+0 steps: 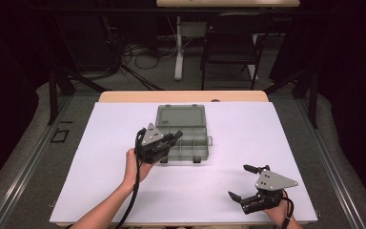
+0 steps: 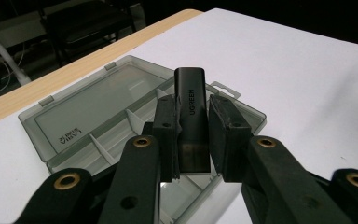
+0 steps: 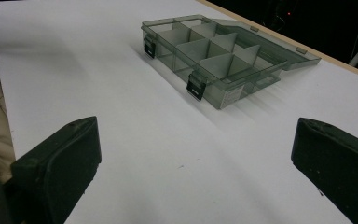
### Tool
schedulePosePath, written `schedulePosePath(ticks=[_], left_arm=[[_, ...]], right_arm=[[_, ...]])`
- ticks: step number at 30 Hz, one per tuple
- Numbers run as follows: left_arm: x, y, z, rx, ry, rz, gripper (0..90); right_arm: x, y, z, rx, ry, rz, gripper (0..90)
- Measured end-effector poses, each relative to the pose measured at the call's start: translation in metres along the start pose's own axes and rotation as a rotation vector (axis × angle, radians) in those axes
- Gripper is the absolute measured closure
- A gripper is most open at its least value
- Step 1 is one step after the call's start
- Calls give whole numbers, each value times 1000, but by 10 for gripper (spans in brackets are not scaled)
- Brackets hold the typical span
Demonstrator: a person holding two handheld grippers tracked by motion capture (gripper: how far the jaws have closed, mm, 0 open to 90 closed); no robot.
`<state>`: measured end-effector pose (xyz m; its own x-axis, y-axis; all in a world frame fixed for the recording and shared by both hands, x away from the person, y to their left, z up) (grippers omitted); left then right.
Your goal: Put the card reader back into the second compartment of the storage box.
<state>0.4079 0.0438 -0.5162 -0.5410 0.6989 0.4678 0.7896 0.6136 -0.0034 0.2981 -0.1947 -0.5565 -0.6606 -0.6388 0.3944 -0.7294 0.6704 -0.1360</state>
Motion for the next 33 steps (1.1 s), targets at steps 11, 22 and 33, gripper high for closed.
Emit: schedulePosePath(ticks=[11,22,33], left_arm=[[-3,12,-2,26,-13,-24,739],[-8,21,-3,50,-16,-42,739],[-14,29,-1,68,-11,-58,739]], right_arm=[[0,-1,0,-2,1,4,10],[2,-2,0,-5,-4,5,11],[2,-1,-1,0,-5,1,11]])
Point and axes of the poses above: each handheld gripper's, and its own axes: x roughly backward along the jaws, z roughly out of its underside, y roughly to its left, the point moved 9 cm from there along -x, roughly forward along the jaws, and after that the axes turned 5 degrees about z, right-handed, at the moved point
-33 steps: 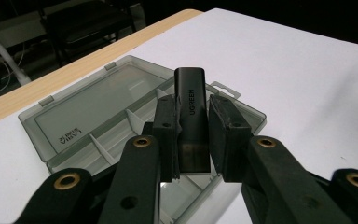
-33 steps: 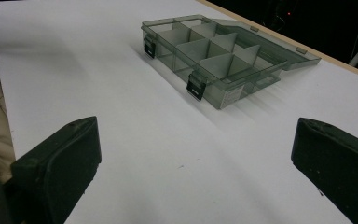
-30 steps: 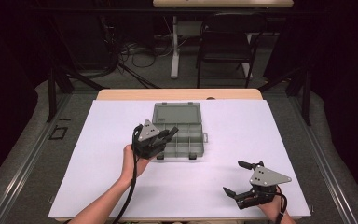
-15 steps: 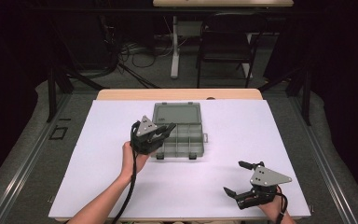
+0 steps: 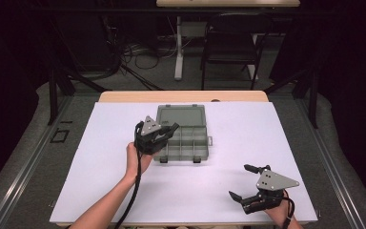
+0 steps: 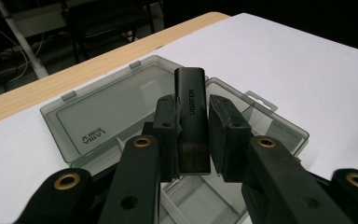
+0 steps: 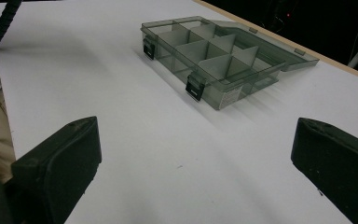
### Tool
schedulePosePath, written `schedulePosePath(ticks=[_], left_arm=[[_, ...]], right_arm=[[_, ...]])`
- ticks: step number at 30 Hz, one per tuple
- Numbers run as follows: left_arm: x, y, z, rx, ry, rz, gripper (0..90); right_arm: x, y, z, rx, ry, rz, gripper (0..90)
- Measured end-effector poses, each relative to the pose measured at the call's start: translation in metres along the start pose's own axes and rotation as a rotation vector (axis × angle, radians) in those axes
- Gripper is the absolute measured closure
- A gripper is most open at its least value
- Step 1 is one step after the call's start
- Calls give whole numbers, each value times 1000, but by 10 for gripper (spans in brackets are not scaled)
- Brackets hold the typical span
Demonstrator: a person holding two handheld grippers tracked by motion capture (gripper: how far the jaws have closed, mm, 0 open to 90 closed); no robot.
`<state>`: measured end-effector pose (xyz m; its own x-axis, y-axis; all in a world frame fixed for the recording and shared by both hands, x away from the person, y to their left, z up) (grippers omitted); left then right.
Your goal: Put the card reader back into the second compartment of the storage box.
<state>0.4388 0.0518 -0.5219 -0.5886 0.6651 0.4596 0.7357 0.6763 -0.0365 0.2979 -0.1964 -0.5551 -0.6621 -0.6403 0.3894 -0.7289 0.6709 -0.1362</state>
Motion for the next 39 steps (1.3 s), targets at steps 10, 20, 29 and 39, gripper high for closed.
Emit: schedulePosePath(ticks=[10,20,29,39], left_arm=[[-3,6,1,17,3,-11,739],[-8,12,4,38,11,-18,738],[-15,13,6,48,21,-19,739],[-20,15,8,54,33,-21,739]], right_arm=[[-2,1,0,1,3,-3,11],[-2,0,0,3,2,-3,11],[-2,0,0,2,2,-3,11],[-2,0,0,0,3,-5,12]])
Point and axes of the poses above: each handheld gripper's, and its own axes: x roughly backward along the jaws, z roughly out of its underside, y roughly to its left, the point moved 9 cm from there along -x, roughly forward along the jaws, and after that the axes turned 5 degrees about z, right-handed, at the moved point
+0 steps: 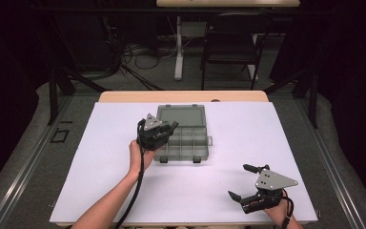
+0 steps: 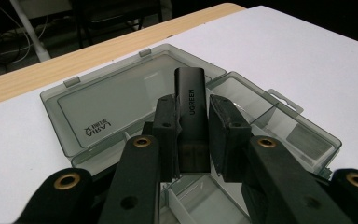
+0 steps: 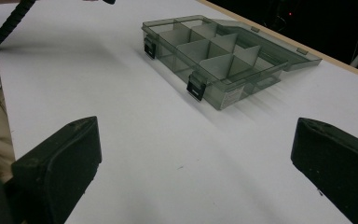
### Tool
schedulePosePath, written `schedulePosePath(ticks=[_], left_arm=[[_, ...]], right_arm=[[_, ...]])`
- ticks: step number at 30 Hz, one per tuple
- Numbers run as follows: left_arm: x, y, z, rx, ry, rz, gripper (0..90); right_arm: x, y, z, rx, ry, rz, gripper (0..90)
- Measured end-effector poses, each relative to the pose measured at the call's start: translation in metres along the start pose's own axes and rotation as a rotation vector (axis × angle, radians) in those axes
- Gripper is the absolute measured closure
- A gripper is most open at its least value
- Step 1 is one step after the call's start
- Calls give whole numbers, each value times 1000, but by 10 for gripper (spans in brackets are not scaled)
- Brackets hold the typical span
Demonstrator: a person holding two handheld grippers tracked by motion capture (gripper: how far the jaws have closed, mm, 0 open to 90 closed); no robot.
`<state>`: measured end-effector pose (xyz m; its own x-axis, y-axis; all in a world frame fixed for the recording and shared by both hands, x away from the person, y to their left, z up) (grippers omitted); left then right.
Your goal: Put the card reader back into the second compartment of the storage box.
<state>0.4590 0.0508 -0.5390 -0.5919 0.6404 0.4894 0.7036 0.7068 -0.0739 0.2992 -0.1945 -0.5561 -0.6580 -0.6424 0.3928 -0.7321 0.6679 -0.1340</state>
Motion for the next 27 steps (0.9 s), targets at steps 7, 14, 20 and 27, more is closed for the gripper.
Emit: schedulePosePath(ticks=[7,14,20,27], left_arm=[[-3,2,2,10,7,-3,739],[-5,3,4,24,12,-5,739],[-7,6,6,45,12,-11,739],[-11,8,7,59,20,-15,739]], right_arm=[[0,0,0,2,-1,-1,12],[0,0,0,3,1,-3,12],[0,0,0,4,1,-3,12],[0,0,0,1,0,-3,12]])
Point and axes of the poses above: each handheld gripper's, and its own axes: x roughly backward along the jaws, z roughly out of its underside, y roughly to its left, the point moved 9 cm from there along -x, roughly forward along the jaws, and after that the axes turned 5 degrees about z, right-handed, at the moved point
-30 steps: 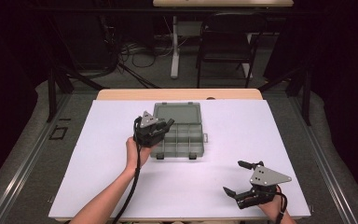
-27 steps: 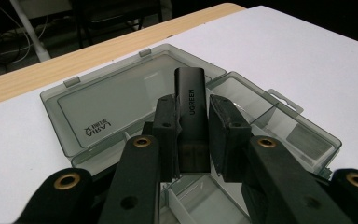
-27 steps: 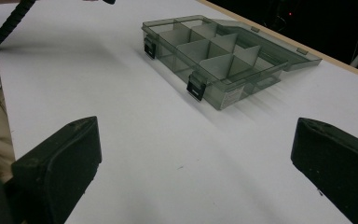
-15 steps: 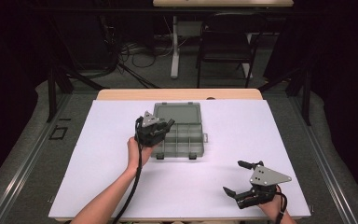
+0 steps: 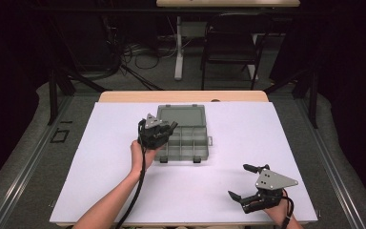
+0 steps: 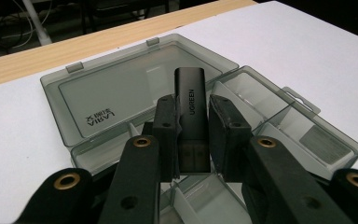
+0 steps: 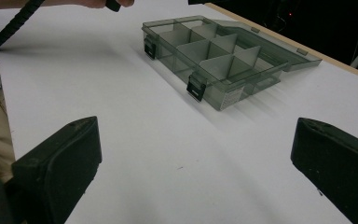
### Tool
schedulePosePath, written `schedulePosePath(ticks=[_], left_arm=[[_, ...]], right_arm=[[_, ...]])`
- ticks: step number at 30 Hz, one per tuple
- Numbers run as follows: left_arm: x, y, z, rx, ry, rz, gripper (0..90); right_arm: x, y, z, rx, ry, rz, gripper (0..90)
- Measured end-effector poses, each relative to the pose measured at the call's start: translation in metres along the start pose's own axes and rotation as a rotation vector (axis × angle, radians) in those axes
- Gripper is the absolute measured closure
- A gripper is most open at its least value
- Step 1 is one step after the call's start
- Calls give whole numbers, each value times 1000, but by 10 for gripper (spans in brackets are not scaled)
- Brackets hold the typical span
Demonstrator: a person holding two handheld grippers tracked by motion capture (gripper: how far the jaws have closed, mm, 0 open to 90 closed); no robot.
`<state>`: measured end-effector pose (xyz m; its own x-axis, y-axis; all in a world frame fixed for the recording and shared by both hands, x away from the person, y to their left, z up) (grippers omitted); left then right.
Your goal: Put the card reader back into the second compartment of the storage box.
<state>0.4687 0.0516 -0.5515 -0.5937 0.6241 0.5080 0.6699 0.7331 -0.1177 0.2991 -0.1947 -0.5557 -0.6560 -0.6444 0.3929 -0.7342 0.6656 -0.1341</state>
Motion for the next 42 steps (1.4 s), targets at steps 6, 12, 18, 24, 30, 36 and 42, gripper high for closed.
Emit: schedulePosePath(ticks=[6,12,18,24,30,36,42], left_arm=[[-4,0,1,6,5,-9,738],[-8,0,1,3,7,-17,738],[-11,3,3,15,16,-21,738],[-13,3,4,20,22,-23,738],[-15,2,5,19,27,-22,738],[-18,2,6,21,31,-23,738],[-23,1,8,26,56,-19,735]], right_arm=[[0,0,0,2,-1,-1,12],[0,0,-1,0,-3,-1,12],[-1,0,0,2,1,-1,12],[-1,0,0,3,0,-2,13],[-1,0,0,2,1,-2,13],[-1,0,0,1,-1,-3,13],[-1,0,0,2,0,-3,13]])
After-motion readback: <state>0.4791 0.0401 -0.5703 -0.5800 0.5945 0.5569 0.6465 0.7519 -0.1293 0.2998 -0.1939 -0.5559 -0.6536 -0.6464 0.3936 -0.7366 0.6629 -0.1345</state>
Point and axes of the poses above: each handheld gripper's, and its own axes: x roughly backward along the jaws, z roughly out of its underside, y roughly to its left, the point moved 9 cm from there along -x, roughly forward along the jaws, and after that the axes turned 5 degrees about z, right-handed, at the moved point
